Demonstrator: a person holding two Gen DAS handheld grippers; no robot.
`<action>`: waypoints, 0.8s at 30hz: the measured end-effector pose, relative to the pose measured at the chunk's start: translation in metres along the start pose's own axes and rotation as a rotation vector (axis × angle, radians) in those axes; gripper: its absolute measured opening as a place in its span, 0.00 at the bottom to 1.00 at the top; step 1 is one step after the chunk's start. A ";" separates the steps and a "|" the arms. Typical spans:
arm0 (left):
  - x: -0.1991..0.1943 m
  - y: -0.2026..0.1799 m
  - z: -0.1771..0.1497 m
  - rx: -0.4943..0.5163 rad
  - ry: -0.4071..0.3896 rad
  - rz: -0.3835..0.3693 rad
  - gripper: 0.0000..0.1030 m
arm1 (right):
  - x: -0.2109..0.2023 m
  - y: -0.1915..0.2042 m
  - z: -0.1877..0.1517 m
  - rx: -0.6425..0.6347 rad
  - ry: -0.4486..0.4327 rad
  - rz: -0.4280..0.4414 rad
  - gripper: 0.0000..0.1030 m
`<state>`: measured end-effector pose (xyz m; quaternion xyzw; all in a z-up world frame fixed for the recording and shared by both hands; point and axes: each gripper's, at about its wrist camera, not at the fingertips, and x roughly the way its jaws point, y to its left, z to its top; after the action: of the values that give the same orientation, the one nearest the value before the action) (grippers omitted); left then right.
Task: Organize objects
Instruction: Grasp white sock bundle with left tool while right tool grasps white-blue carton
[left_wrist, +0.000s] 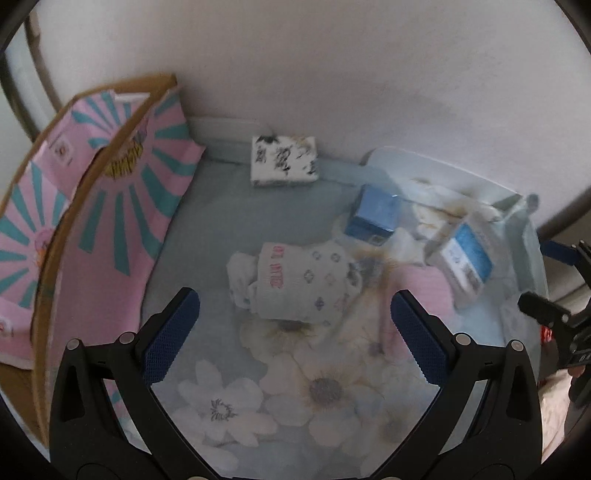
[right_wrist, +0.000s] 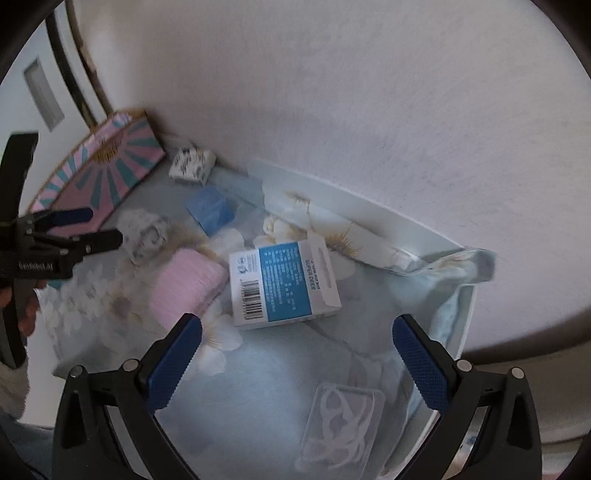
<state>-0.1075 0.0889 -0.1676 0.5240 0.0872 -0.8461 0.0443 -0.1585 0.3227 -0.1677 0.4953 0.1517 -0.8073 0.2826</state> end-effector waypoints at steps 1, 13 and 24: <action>0.005 0.001 0.000 -0.009 0.003 0.002 1.00 | 0.007 0.000 0.000 -0.015 0.008 0.001 1.00; 0.043 0.002 0.007 -0.035 0.030 0.018 1.00 | 0.060 0.008 0.009 -0.089 0.067 0.006 1.00; 0.055 0.003 0.004 -0.023 0.062 0.031 0.75 | 0.068 0.012 0.014 -0.125 0.087 0.021 0.82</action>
<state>-0.1353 0.0863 -0.2147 0.5506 0.0901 -0.8277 0.0607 -0.1848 0.2850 -0.2212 0.5129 0.2085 -0.7710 0.3146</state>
